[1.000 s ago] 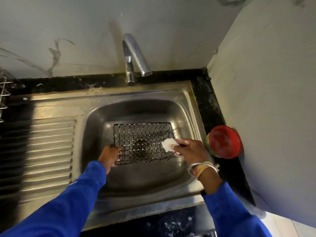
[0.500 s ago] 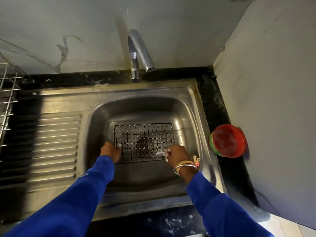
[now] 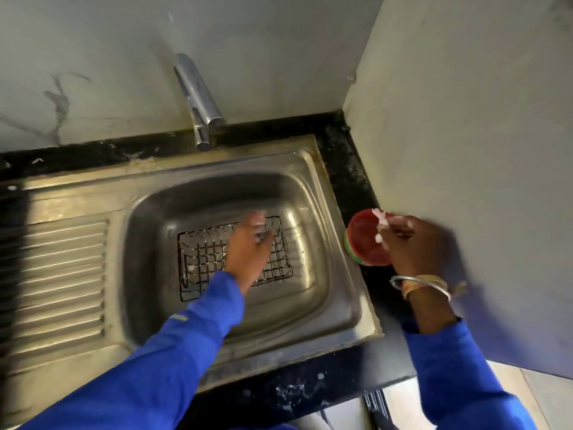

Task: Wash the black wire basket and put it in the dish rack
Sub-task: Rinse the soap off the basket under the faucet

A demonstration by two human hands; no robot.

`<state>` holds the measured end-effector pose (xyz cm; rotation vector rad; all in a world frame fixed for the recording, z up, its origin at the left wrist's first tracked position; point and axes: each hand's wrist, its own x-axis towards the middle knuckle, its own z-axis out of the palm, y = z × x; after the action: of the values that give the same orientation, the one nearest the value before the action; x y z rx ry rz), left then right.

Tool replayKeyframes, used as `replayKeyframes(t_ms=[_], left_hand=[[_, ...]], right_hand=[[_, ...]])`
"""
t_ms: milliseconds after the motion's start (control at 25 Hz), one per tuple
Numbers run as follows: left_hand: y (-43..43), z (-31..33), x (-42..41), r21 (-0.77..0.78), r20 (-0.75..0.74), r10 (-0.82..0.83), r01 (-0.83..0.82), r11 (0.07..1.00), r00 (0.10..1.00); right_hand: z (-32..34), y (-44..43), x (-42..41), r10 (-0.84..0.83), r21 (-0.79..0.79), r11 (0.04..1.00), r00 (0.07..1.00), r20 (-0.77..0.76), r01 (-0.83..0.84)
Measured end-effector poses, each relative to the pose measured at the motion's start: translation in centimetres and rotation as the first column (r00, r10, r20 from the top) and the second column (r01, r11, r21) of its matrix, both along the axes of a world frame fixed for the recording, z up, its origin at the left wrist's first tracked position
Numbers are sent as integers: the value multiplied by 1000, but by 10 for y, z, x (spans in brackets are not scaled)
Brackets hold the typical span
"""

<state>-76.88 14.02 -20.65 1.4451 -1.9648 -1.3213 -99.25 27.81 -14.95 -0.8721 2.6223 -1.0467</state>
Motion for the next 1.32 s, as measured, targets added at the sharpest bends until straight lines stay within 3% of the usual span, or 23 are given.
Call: replayKeyframes(t_ms=[80, 160, 240, 360, 440, 560, 760, 880, 1040, 1200, 1320], left_hand=[[18, 22, -51, 12, -138, -149, 152, 988, 979], [32, 37, -91, -20, -198, -228, 229, 973, 953], [41, 44, -114, -22, -229, -278, 280, 960, 933], [37, 39, -110, 23, -220, -281, 293, 956, 934], [24, 31, -89, 57, -214, -217, 234, 970, 952], [-6, 29, -42, 23, -134, -97, 101, 995, 986], [-69, 46, 27, -104, -34, 160, -162, 981, 987], [-108, 48, 46, -131, 6, 242, -239, 962, 970], [-154, 45, 40, -233, 123, 244, -211, 949, 962], [-187, 52, 24, -243, 267, 224, -160, 957, 937], [-204, 54, 13, -260, 350, 202, -112, 959, 915]], right_hand=[[5, 4, -12, 69, 163, 985, 990, -122, -48], [7, -1, -10, 176, 427, 901, 962, -207, -73], [10, -7, -3, 159, 522, 850, 980, -123, -73], [17, -11, 1, 168, 448, 888, 981, -98, -107], [19, -22, 9, 188, 295, 944, 977, -105, -150], [16, -63, 42, 288, 54, 953, 947, 146, -298], [1, -151, 109, 398, 53, 896, 850, 346, -441], [-1, -196, 133, 397, -17, 897, 788, 470, -441], [-13, -244, 146, 345, -61, 912, 676, 652, -406], [-16, -263, 145, 209, -94, 953, 400, 892, -288], [-15, -265, 144, 256, -183, 959, 387, 886, -216]])
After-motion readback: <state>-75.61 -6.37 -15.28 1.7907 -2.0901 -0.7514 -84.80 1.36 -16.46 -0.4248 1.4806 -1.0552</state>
